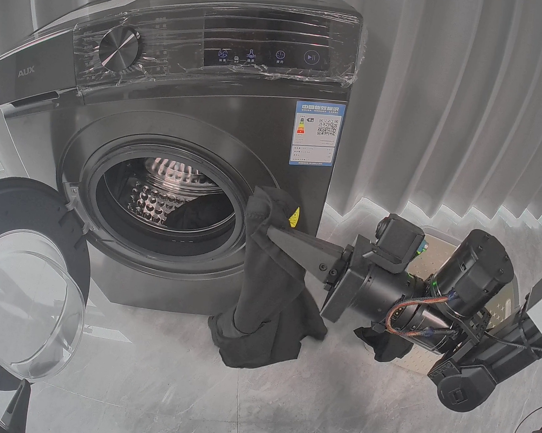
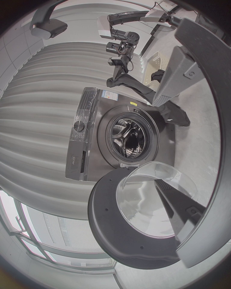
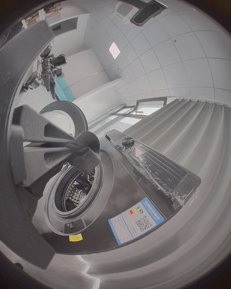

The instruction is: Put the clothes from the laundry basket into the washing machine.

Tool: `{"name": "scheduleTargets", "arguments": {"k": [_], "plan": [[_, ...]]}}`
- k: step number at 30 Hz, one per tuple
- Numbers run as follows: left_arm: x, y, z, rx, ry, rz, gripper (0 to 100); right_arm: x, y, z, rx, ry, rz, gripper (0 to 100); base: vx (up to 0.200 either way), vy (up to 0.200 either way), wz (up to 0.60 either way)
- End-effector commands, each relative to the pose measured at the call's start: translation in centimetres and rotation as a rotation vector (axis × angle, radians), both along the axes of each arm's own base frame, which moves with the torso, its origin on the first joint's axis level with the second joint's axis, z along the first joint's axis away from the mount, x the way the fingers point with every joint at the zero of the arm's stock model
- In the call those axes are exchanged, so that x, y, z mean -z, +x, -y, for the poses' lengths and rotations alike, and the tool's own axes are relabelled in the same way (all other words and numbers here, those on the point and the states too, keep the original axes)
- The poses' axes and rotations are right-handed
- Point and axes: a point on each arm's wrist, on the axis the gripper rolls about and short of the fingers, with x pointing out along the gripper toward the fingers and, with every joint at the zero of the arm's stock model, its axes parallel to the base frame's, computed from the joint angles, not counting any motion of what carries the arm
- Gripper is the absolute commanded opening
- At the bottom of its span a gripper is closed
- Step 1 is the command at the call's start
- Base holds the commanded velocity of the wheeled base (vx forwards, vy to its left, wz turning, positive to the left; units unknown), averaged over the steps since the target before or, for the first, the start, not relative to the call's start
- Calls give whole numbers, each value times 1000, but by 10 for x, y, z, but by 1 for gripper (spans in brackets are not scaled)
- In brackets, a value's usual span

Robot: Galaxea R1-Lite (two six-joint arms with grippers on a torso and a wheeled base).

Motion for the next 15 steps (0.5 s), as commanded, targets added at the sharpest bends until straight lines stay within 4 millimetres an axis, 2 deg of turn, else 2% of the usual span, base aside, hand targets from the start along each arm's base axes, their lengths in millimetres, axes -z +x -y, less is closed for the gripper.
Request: {"name": "scheduleTargets", "arguments": {"k": [1, 3, 15], "plan": [[5, 0, 0, 0, 0, -2, 100, 0, -1, 3, 7, -4, -2, 0, 0, 0, 0], [5, 0, 0, 0, 0, -2, 100, -1, -1, 12, 29, -7, -1, 0, 0, 0, 0], [5, 0, 0, 0, 0, -2, 100, -13, 1, 27, 77, 12, 34, 0, 0, 0, 0]]}}
